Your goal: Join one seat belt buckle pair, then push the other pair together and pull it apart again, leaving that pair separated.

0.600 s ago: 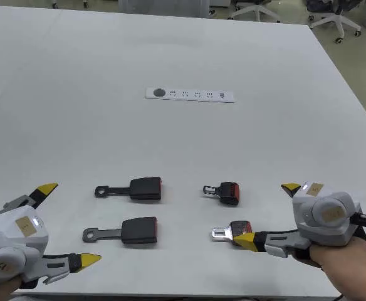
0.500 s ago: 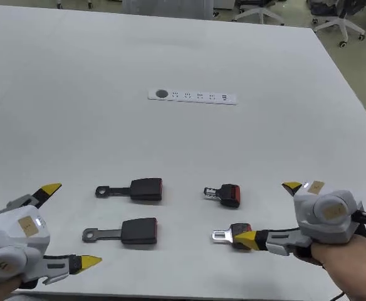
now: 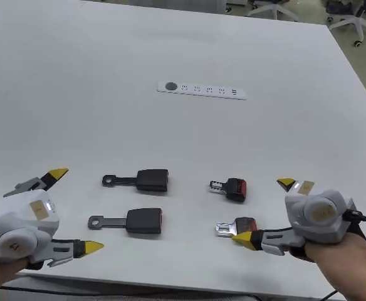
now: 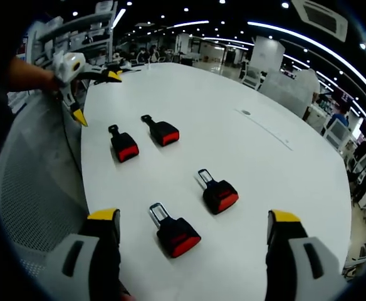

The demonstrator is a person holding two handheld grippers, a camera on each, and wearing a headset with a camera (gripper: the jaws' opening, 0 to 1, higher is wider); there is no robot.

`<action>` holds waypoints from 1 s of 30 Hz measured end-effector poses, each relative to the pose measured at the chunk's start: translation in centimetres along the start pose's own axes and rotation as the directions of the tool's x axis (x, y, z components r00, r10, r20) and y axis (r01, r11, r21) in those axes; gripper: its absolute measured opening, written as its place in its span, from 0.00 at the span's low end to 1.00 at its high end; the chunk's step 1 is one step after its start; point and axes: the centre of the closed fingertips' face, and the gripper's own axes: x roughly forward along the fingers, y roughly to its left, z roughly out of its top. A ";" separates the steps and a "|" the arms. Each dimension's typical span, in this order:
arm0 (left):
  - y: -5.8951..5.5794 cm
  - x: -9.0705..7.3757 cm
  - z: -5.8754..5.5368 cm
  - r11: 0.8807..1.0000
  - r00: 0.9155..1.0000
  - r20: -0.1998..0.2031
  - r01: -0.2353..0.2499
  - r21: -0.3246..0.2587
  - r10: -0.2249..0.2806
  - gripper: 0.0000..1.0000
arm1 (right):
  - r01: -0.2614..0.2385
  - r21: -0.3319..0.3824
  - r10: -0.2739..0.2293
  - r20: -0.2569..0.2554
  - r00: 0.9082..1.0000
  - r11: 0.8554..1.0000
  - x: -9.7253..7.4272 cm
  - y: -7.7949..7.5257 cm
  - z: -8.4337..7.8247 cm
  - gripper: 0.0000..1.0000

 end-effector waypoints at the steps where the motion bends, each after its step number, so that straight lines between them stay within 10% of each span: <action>1: 0.0 0.0 0.0 1.000 1.000 -0.001 -0.001 -0.003 0.001 1.00 | 0.004 -0.003 -0.004 0.002 1.000 1.000 -0.1 0.1 0.0 0.99; 30: 0.4 -0.9 1.1 0.997 0.999 0.023 -0.030 -0.071 0.032 1.00 | 0.008 -0.029 -0.008 -0.004 1.000 1.000 -1.5 1.5 -0.6 0.94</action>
